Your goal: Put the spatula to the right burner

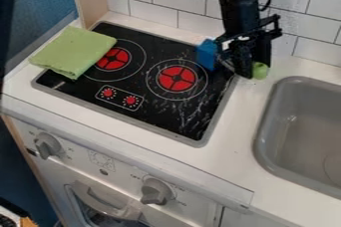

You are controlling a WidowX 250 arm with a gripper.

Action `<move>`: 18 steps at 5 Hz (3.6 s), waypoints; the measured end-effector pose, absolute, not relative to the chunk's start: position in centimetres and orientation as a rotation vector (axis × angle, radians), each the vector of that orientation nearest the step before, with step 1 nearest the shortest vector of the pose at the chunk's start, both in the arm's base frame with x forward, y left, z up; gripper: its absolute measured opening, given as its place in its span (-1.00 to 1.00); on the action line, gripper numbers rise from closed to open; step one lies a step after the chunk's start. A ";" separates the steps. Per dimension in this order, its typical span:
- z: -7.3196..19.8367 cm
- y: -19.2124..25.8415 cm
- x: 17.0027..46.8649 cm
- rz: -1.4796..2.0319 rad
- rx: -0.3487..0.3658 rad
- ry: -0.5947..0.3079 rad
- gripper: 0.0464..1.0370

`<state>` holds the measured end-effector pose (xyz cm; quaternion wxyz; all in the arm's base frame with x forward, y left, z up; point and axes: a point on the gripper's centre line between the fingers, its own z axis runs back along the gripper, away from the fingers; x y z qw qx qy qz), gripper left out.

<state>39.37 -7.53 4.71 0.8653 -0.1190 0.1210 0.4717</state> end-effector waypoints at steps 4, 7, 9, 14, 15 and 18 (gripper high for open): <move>6.1 1.5 39.4 1.355 -0.269 0.185 -0.34; 5.8 6.7 41.5 1.450 -0.209 0.132 -0.34; 4.9 2.4 38.9 1.338 -0.152 0.149 -0.34; 3.4 0.3 35.7 1.084 0.006 0.062 0.38; 3.5 0.4 35.7 1.044 0.009 0.059 0.89; 10.6 0.8 36.6 0.992 0.097 -0.155 0.93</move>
